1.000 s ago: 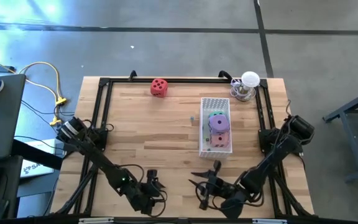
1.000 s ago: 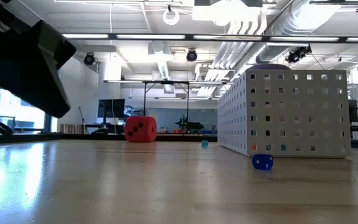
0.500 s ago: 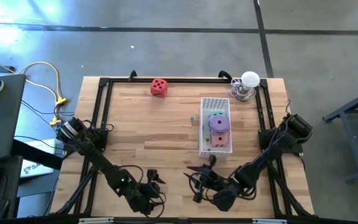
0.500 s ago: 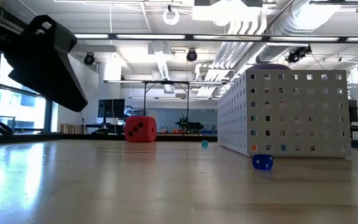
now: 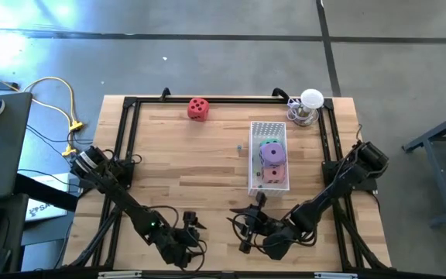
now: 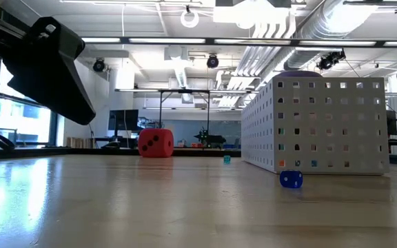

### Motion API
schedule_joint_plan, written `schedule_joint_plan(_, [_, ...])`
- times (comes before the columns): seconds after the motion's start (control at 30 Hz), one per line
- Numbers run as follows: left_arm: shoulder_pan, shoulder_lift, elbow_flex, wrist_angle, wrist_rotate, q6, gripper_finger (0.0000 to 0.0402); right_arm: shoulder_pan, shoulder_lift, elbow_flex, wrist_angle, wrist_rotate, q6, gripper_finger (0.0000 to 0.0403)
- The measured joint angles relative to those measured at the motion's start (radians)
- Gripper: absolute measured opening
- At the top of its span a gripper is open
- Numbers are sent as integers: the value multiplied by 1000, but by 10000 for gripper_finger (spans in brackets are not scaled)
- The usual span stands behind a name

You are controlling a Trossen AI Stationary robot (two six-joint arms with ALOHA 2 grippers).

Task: Pick & Place Dice
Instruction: Put the red die into the white bin

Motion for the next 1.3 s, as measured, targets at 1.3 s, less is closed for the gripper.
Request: schedule_joint_plan(1.3, [1185,-631,0,-610,362,904,395,-34,0,0,38,-161,-330,112])
